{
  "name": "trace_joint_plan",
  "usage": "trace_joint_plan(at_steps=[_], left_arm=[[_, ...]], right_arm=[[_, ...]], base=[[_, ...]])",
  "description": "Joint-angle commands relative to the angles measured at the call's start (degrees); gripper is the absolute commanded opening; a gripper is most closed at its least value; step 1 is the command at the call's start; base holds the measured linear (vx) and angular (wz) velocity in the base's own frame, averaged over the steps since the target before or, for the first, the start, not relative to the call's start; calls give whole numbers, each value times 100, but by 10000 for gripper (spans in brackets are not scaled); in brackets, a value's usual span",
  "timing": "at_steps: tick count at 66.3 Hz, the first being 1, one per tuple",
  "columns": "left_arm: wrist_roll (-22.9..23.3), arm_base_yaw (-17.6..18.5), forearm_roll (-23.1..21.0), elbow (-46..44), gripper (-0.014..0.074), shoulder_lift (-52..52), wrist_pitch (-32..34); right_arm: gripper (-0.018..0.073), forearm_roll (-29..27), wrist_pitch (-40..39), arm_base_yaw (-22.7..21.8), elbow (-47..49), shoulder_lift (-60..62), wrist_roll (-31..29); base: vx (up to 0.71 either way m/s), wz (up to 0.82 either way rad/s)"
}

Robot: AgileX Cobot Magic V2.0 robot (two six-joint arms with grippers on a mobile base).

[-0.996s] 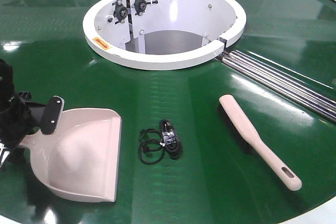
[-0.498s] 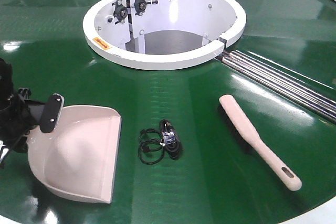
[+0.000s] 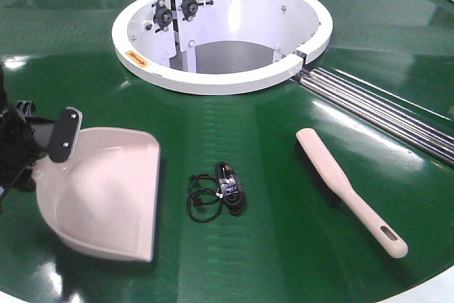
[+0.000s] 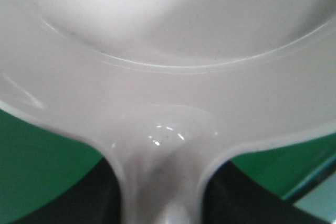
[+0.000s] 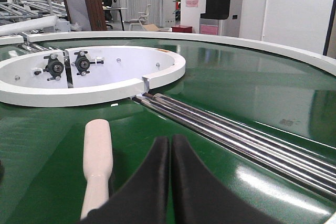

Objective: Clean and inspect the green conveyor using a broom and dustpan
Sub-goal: 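Lift the dustpan handle with the left gripper, tilting its lip down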

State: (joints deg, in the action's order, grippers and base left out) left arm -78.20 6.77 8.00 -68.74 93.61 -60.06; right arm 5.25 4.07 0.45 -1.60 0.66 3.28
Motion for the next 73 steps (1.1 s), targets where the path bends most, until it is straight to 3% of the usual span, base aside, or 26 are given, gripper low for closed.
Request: trace_joint_plan(at_steps=[1,37,52,73], left_arm=[[56,33,-315,-365,-8,-194,35],[56,95,-400,-437,-8,290,-262],[56,276,-307,-437,-8,438,-290],[440,321,-289,-437,-6,433,-120]], right_arm=[[-9,12,-407,-35,-17,66,-3],[-9,12,-407,-35,-17,66,-3],[-9,12,-407,-35,-17,66,-3],[-9,12,-407,-35,-17,66,-3]], base=[[0,0],[0,0],[0,0],[0,0]])
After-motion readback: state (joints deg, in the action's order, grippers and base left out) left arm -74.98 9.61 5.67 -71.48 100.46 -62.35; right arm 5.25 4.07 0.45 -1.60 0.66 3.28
